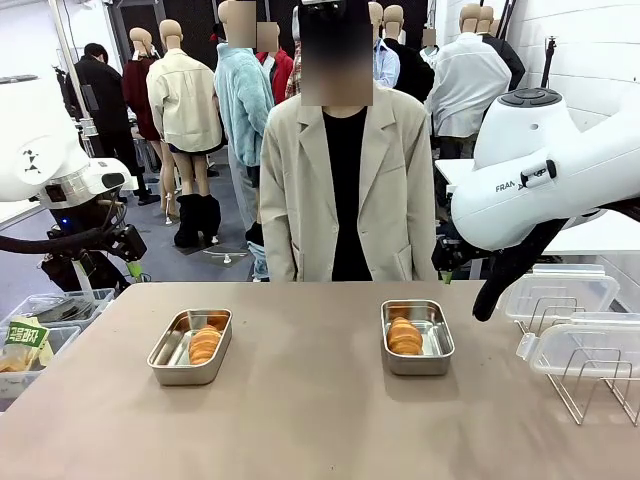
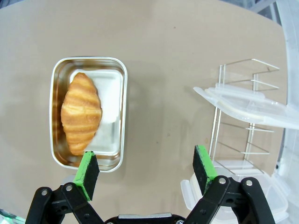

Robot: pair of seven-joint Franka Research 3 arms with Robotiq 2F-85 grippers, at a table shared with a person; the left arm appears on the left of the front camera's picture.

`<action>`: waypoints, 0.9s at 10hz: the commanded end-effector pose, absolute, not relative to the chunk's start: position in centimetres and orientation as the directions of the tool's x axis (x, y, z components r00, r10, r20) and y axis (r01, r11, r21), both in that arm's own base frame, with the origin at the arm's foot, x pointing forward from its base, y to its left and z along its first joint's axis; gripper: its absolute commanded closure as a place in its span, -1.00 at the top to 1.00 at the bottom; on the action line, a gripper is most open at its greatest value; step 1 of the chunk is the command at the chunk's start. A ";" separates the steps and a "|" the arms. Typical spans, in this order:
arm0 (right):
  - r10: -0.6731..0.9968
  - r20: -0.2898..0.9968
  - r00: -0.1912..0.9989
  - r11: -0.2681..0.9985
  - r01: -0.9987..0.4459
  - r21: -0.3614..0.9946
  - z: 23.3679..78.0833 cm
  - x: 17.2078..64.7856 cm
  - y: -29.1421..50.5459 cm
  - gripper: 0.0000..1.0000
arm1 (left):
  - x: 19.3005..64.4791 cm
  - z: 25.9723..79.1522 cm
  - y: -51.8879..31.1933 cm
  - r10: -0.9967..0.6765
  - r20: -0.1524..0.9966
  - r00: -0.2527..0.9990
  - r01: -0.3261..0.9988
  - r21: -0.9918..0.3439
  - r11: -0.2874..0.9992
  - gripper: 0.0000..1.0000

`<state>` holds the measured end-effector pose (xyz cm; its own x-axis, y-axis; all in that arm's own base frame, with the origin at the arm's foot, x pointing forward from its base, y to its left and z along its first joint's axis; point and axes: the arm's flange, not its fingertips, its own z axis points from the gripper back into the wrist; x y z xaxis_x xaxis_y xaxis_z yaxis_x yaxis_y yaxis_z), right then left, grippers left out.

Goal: Place the bread in airtight containers.
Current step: Pick up one Airtight Container lid and hand it to the human.

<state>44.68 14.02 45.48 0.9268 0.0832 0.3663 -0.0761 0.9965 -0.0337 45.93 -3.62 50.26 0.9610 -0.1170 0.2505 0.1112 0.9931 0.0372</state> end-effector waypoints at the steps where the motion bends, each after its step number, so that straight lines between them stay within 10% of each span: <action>1: 0.106 0.364 0.926 0.994 -0.095 -0.048 45.6 44.5 13.9 1.00 | 46.0 50.3 -3.5 -0.108 0.251 0.962 0.100 0.043 0.994 1.00; 9: 0.531 0.194 0.825 0.847 -0.510 -0.149 47.7 41.5 10.8 1.00 | 46.0 50.3 -3.5 -0.108 0.251 0.962 0.100 0.043 0.994 1.00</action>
